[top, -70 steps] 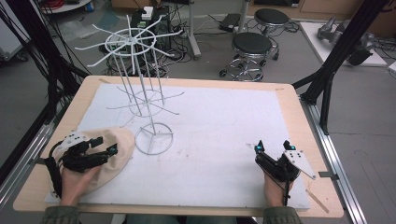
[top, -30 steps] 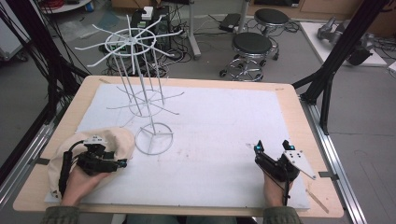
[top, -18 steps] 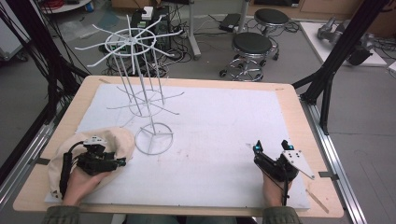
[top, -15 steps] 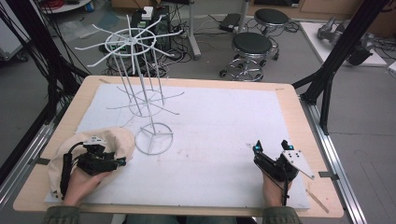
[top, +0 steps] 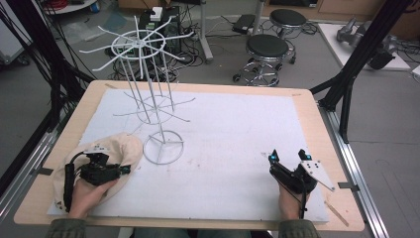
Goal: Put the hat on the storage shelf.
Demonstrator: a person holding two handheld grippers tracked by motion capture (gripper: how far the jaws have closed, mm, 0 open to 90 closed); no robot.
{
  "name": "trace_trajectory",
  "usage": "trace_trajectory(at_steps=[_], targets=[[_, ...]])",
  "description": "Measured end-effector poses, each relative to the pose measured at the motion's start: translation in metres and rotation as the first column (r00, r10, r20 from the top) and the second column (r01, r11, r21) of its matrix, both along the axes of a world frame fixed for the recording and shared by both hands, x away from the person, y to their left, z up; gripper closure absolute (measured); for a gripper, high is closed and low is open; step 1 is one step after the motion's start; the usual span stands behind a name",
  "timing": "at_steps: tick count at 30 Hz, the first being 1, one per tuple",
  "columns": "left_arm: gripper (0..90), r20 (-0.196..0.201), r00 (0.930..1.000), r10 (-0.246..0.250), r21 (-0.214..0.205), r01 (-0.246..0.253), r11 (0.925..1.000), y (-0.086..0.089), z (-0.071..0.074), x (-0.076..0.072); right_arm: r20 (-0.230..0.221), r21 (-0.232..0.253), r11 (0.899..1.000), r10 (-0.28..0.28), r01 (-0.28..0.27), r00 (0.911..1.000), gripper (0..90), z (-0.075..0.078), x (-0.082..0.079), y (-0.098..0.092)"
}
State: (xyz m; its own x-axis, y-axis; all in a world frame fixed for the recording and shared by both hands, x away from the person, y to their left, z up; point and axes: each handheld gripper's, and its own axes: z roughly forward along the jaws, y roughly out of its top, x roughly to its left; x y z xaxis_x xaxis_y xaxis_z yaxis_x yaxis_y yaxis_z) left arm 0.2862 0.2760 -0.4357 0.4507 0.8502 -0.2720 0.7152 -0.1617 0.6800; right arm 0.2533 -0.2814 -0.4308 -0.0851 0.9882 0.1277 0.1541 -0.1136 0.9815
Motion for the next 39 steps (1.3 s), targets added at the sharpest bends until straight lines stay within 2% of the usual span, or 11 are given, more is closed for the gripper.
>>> trace_trajectory(at_steps=[5,6,10,20,27,29,35,39], targets=[[78.5,0.021,0.9997,-0.014,-0.008,0.015,0.9999,0.002,0.001,-0.002,-0.003,0.009,1.000,-0.001,0.001,1.0000,7.0,-0.001,0.000,-0.001],[78.4,0.024,0.9996,-0.016,-0.025,0.017,0.9996,0.003,0.002,-0.003,0.003,0.008,1.000,0.003,-0.003,1.0000,7.0,0.000,0.000,-0.002],[78.3,0.029,0.9992,-0.026,-0.048,0.027,0.9985,0.006,0.004,-0.004,0.004,0.016,1.000,0.007,-0.007,1.0000,7.0,0.000,-0.001,-0.001],[77.7,0.085,0.9962,-0.020,-0.112,0.029,0.9933,0.015,0.016,-0.008,0.008,0.013,1.000,0.009,-0.009,0.9999,7.0,0.000,0.000,-0.002],[76.0,0.113,0.9933,-0.024,-0.139,0.040,0.9896,0.020,0.023,-0.010,0.008,0.011,1.000,0.008,-0.008,0.9999,7.0,0.000,0.000,-0.002],[75.9,0.121,0.9925,-0.021,-0.134,0.037,0.9903,0.020,0.025,-0.011,0.004,0.015,1.000,0.011,-0.011,0.9999,7.0,0.000,0.000,-0.001],[75.9,0.165,0.9863,-0.011,-0.153,0.037,0.9875,0.023,0.033,-0.015,0.008,0.011,1.000,0.009,-0.009,0.9999,7.0,0.000,0.000,-0.002],[75.8,0.200,0.9798,-0.001,-0.166,0.035,0.9856,0.028,0.041,-0.018,0.008,0.009,1.000,0.009,-0.009,0.9999,7.0,0.000,0.000,-0.002]])
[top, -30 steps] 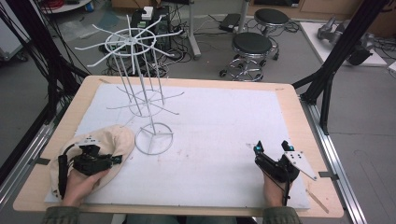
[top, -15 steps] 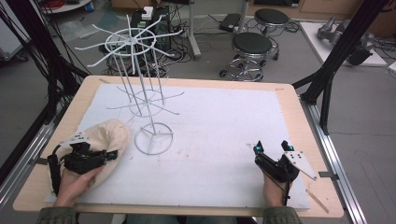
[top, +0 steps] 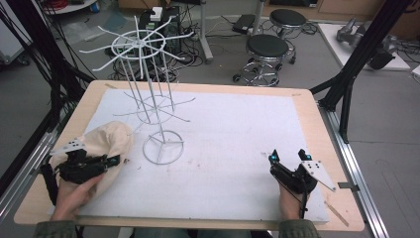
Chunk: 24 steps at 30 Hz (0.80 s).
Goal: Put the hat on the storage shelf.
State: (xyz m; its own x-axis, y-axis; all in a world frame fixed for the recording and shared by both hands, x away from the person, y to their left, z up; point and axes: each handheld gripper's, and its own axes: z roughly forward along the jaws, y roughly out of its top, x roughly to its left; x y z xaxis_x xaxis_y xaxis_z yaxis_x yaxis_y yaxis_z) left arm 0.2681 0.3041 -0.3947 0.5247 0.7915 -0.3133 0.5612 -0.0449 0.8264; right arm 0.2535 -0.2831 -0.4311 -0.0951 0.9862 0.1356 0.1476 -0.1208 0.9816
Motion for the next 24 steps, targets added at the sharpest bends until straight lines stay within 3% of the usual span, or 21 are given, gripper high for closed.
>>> trace_trajectory(at_steps=[11,24], targets=[[75.8,0.101,0.9949,0.006,-0.039,-0.002,0.9992,0.007,0.018,-0.010,-0.005,0.007,1.000,0.005,-0.005,1.0000,7.0,0.000,0.000,0.001],[75.7,0.166,0.9861,0.013,-0.061,-0.003,0.9981,0.018,0.035,-0.019,-0.003,-0.002,1.000,0.005,-0.005,1.0000,7.0,0.000,0.000,0.001]])
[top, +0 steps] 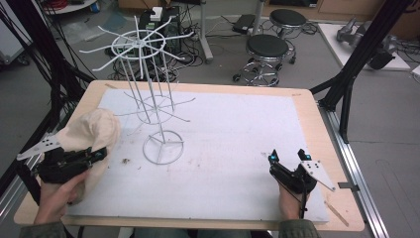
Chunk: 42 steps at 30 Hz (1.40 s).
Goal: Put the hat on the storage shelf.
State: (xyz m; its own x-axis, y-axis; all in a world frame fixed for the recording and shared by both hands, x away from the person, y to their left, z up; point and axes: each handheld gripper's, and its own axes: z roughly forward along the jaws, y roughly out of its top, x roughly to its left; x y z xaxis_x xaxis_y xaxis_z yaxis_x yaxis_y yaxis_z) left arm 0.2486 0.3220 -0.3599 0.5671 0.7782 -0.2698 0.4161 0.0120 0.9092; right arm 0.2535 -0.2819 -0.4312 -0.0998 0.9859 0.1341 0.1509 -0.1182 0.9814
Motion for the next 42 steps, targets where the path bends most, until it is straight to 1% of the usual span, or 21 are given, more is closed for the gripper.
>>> trace_trajectory(at_steps=[2,6,7,14,18,22,26,28,29,32,34,35,36,38,40,41,42], targets=[[75.7,0.014,0.9999,0.000,-0.006,0.000,1.0000,0.001,0.003,-0.002,0.001,-0.002,1.000,0.001,-0.001,1.0000,7.0,0.000,0.000,0.000],[75.6,0.045,0.9989,-0.013,-0.004,0.014,0.9999,0.002,0.010,-0.006,0.000,-0.003,1.000,0.001,-0.001,1.0000,7.0,0.000,0.000,0.000],[75.7,0.051,0.9986,-0.016,-0.006,0.016,0.9998,0.002,0.012,-0.007,-0.006,0.004,1.000,0.003,-0.003,1.0000,7.0,0.000,0.000,0.001],[75.4,0.094,0.9956,-0.008,-0.019,0.010,0.9998,0.003,0.022,-0.013,-0.003,0.000,1.000,0.005,-0.005,1.0000,7.0,0.000,0.000,0.001],[75.4,0.129,0.9915,-0.012,-0.040,0.017,0.9991,0.005,0.028,-0.018,-0.002,0.000,1.000,0.004,-0.004,1.0000,7.0,0.000,0.000,0.001],[75.4,0.169,0.9855,-0.014,-0.051,0.023,0.9984,0.005,0.036,-0.023,-0.001,-0.002,1.000,0.003,-0.003,1.0000,7.0,0.000,0.000,0.001],[75.4,0.198,0.9799,-0.023,-0.068,0.037,0.9970,0.006,0.043,-0.028,0.003,-0.008,1.000,0.000,0.000,1.0000,7.0,0.000,0.001,0.001],[75.3,0.217,0.9757,-0.030,-0.074,0.047,0.9962,0.005,0.045,-0.030,-0.004,-0.006,1.000,0.002,-0.002,1.0000,7.0,0.000,0.001,0.002],[75.3,0.227,0.9733,-0.034,-0.076,0.052,0.9958,0.004,0.047,-0.031,0.000,-0.007,1.000,0.000,0.000,1.0000,7.0,0.000,0.001,0.002],[75.3,0.264,0.9632,-0.047,-0.078,0.070,0.9944,0.001,0.052,-0.033,0.003,-0.010,1.000,0.002,-0.002,1.0000,7.0,0.000,0.000,0.002],[75.3,0.291,0.9540,-0.071,-0.068,0.095,0.9932,-0.001,0.058,-0.034,0.004,-0.013,1.000,0.001,0.000,1.0000,7.0,0.000,0.000,0.003],[75.3,0.299,0.9510,-0.079,-0.067,0.103,0.9924,-0.002,0.059,-0.035,0.002,-0.009,1.000,0.003,-0.003,1.0000,7.0,0.000,0.000,0.003],[75.3,0.313,0.9446,-0.098,-0.062,0.124,0.9903,-0.004,0.062,-0.036,0.000,-0.012,1.000,0.003,-0.003,1.0000,7.0,0.001,0.000,0.003],[75.3,0.329,0.9375,-0.114,-0.056,0.140,0.9885,-0.004,0.065,-0.038,0.002,-0.013,1.000,0.003,-0.003,1.0000,7.0,0.001,0.000,0.004],[75.2,0.347,0.9305,-0.116,-0.056,0.144,0.9880,-0.003,0.067,-0.040,0.001,-0.012,1.000,0.003,-0.003,1.0000,7.0,0.001,0.000,0.003],[75.1,0.363,0.9253,-0.109,-0.066,0.142,0.9876,-0.003,0.069,-0.040,0.000,-0.011,1.000,0.002,-0.002,1.0000,7.0,0.000,0.000,0.004],[75.1,0.374,0.9224,-0.097,-0.078,0.136,0.9877,-0.002,0.070,-0.040,0.001,-0.014,1.000,0.004,-0.004,1.0000,7.0,0.000,0.000,0.003]])
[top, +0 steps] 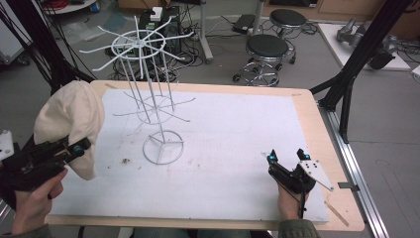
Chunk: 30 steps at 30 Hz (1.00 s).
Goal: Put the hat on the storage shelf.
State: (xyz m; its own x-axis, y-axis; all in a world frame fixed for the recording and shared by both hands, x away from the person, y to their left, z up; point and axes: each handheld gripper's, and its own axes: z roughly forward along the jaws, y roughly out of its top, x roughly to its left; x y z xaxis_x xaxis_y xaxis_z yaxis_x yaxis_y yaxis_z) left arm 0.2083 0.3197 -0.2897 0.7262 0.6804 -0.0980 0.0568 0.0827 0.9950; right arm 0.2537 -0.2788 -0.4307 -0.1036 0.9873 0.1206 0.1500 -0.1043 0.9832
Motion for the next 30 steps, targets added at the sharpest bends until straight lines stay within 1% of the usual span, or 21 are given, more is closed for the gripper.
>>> trace_trajectory(at_steps=[1,2,5,8,10,12,14,18,21,24,26,28,30], targets=[[75.2,0.012,0.9999,0.002,-0.019,-0.002,0.9998,0.000,0.001,0.000,0.000,0.001,1.000,-0.001,0.001,1.0000,7.0,0.000,0.000,0.000],[75.3,0.023,0.9997,0.001,-0.028,-0.001,0.9996,0.000,0.002,0.001,-0.001,0.004,1.000,-0.001,0.001,1.0000,7.0,0.000,0.000,0.000],[75.3,0.043,0.9990,-0.006,-0.041,0.008,0.9991,-0.003,0.008,0.003,0.005,-0.003,1.000,-0.002,0.002,1.0000,7.0,0.000,0.000,-0.001],[75.3,0.056,0.9980,-0.029,-0.061,0.032,0.9976,-0.005,0.018,0.006,0.000,0.002,1.000,0.000,0.000,1.0000,7.0,0.000,0.000,0.000],[75.3,0.067,0.9971,-0.035,-0.050,0.039,0.9980,-0.006,0.024,0.007,0.007,-0.003,1.000,0.001,-0.001,1.0000,7.0,0.000,0.001,-0.001],[75.3,0.071,0.9970,-0.031,-0.033,0.033,0.9989,-0.008,0.030,0.008,0.005,0.002,1.000,-0.003,0.003,1.0000,7.0,0.000,0.001,-0.001],[75.2,0.078,0.9966,-0.027,-0.027,0.029,0.9992,-0.009,0.036,0.009,0.007,0.009,1.000,-0.001,0.001,1.0000,7.0,0.000,0.001,-0.001],[75.2,0.095,0.9953,-0.015,-0.034,0.018,0.9993,-0.009,0.047,0.009,0.007,0.008,1.000,0.003,-0.003,1.0000,7.0,0.000,0.001,0.000],[75.3,0.118,0.9930,0.001,-0.046,0.004,0.9989,-0.008,0.050,0.008,0.005,0.010,1.000,0.004,-0.004,1.0000,7.0,0.001,0.002,0.000],[75.3,0.129,0.9917,-0.002,-0.060,0.010,0.9982,-0.007,0.055,0.008,0.002,0.013,1.000,0.009,-0.009,1.0000,7.0,0.001,0.002,0.001],[75.3,0.134,0.9910,-0.006,-0.059,0.014,0.9981,-0.008,0.059,0.010,0.008,0.006,1.000,0.008,-0.008,0.9999,7.0,0.001,0.002,0.001],[75.3,0.139,0.9902,-0.013,-0.052,0.021,0.9984,-0.011,0.064,0.011,0.010,0.006,1.000,0.006,-0.006,0.9999,7.0,0.001,0.002,0.001],[75.3,0.144,0.9895,-0.019,-0.055,0.027,0.9981,-0.013,0.069,0.013,0.006,0.003,1.000,0.005,-0.005,1.0000,7.0,0.001,0.002,0.001]])
